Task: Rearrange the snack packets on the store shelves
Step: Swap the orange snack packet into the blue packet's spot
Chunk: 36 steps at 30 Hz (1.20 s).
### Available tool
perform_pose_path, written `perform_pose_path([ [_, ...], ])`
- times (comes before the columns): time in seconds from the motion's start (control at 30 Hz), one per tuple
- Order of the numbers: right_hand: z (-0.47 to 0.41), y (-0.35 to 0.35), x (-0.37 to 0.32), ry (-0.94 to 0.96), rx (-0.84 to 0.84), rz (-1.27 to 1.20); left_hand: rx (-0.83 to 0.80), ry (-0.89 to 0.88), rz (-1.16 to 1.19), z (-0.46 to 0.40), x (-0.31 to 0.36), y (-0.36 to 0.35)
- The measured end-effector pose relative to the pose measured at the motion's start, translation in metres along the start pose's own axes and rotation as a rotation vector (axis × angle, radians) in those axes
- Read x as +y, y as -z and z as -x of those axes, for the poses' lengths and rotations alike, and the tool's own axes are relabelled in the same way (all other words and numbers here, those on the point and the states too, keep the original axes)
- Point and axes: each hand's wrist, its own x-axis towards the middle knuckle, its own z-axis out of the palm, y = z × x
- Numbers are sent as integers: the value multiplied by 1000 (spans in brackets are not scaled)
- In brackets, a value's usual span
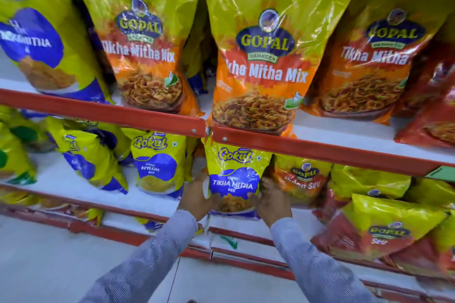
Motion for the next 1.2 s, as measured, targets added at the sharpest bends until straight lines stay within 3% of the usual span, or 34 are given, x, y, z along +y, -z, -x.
perform_pose_path([
  [0.1,36,19,-40,215,221,94,156,-233,-337,24,16,27],
  [0.2,52,34,-95,658,388,258,438,-525,-515,40,47,67],
  [0.27,52,40,-139,923,413,368,619,-628,-615,46,76,97],
  [0.33,46,40,-184,1070,401,482,728,-636,-734,46,100,128],
  [0.5,24,14,-253,987,339,679,784,-439,-886,38,120,183],
  [0.67,5,-22,-291,824,286,638,726,-353,-793,15,107,225],
  [0.77,-8,-36,-300,644,167,509,618,-356,-510,-8,99,239],
  [0.93,-33,-33,-321,366,-34,212,415,-175,-127,-43,100,258],
  [1.07,-48,-33,-320,377,-69,31,325,-170,195,-59,89,266],
  [1.2,-33,-28,-315,475,-1,-41,382,-273,358,-41,87,259],
])
